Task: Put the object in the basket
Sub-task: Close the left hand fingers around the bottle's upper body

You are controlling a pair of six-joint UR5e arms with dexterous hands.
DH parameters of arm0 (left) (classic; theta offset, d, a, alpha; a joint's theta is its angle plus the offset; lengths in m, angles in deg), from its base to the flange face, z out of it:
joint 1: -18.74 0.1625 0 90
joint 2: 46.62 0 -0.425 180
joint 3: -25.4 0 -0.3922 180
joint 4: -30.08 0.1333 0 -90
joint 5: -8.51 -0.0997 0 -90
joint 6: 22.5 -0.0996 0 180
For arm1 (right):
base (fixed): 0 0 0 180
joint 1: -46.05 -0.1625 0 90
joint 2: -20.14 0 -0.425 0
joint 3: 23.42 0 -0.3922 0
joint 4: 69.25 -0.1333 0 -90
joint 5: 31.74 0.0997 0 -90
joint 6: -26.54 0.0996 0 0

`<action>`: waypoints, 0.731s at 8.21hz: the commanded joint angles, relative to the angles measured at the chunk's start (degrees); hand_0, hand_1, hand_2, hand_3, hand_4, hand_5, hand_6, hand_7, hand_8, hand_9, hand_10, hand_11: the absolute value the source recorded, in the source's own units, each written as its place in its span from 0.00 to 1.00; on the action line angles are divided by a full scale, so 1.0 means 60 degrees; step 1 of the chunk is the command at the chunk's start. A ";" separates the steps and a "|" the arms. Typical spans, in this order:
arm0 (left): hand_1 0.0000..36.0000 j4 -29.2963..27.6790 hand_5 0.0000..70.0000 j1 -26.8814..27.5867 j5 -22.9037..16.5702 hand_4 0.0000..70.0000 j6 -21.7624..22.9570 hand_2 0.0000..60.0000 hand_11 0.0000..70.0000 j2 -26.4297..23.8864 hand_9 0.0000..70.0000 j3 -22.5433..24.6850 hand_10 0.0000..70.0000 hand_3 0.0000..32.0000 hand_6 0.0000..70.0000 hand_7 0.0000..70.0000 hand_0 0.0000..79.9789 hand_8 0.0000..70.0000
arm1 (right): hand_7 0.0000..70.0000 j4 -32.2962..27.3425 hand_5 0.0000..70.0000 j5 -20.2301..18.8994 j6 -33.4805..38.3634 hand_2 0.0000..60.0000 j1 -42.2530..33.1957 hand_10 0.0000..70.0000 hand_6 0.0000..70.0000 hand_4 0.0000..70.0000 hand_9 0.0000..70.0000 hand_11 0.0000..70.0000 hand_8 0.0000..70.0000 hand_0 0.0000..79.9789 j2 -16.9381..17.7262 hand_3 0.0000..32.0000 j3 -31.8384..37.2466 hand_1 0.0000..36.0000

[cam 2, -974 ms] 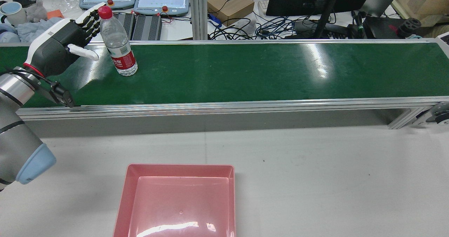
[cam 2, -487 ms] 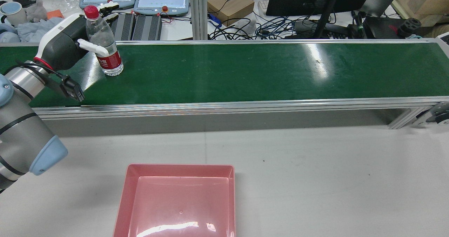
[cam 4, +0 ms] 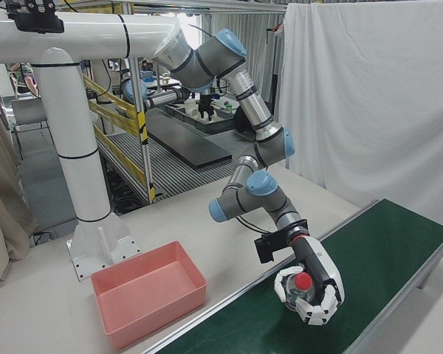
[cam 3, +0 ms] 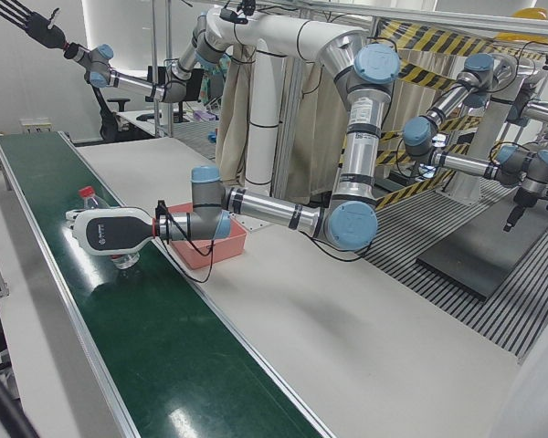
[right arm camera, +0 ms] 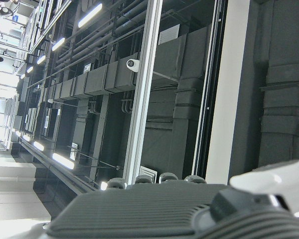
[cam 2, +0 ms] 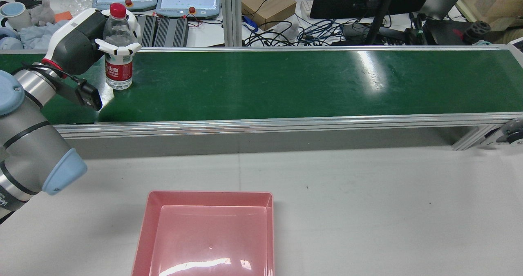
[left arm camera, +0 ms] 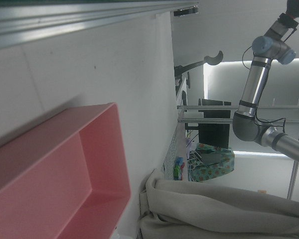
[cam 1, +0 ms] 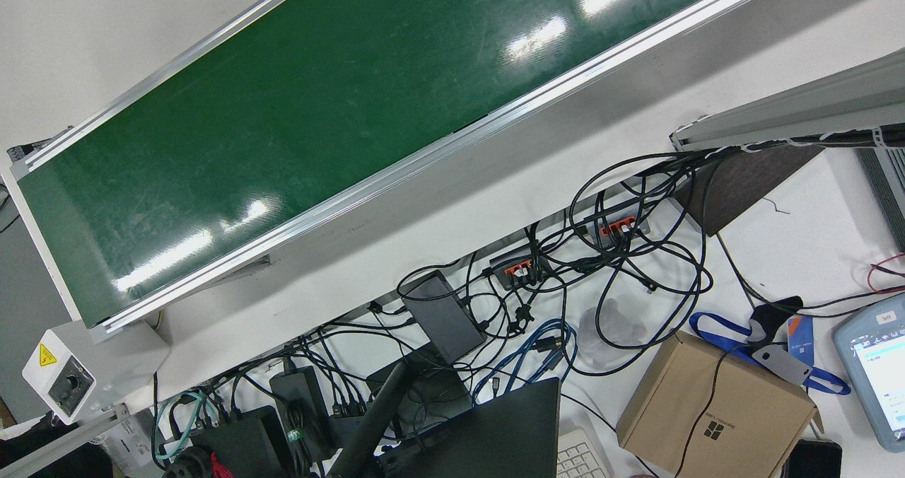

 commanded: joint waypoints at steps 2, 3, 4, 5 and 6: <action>0.83 0.0085 1.00 0.0020 -0.0113 1.00 0.0092 1.00 1.00 -0.0104 1.00 0.0215 1.00 0.00 1.00 1.00 0.97 1.00 | 0.00 -0.0004 0.00 0.0000 0.0000 0.00 0.0000 0.00 0.00 0.00 0.00 0.00 0.00 0.00 0.0000 0.00 0.0000 0.00; 0.82 0.0462 1.00 0.0034 -0.0259 1.00 0.0281 1.00 1.00 -0.0090 1.00 0.0912 1.00 0.00 1.00 1.00 1.00 1.00 | 0.00 0.0010 0.00 0.0000 0.0000 0.00 0.0000 0.00 0.00 0.00 0.00 0.00 0.00 0.00 0.0000 0.00 0.0000 0.00; 0.81 0.1061 1.00 0.0092 -0.0522 1.00 0.0326 1.00 1.00 -0.0060 1.00 0.1804 1.00 0.00 1.00 1.00 1.00 1.00 | 0.00 -0.0004 0.00 0.0000 0.0000 0.00 0.0000 0.00 0.00 0.00 0.00 0.00 0.00 0.00 0.0000 0.00 0.0000 0.00; 0.80 0.1545 1.00 0.0137 -0.0582 1.00 0.0341 1.00 1.00 -0.0017 1.00 0.2523 1.00 0.00 1.00 1.00 1.00 1.00 | 0.00 -0.0004 0.00 0.0000 0.0000 0.00 0.0000 0.00 0.00 0.00 0.00 0.00 0.00 0.00 0.0000 0.00 0.0000 0.00; 0.77 0.1985 1.00 0.0427 -0.0641 1.00 0.0342 1.00 1.00 0.0027 1.00 0.3343 1.00 0.00 1.00 1.00 1.00 1.00 | 0.00 -0.0004 0.00 0.0000 0.0000 0.00 0.0000 0.00 0.00 0.00 0.00 0.00 0.00 0.00 0.0000 0.00 0.0000 0.00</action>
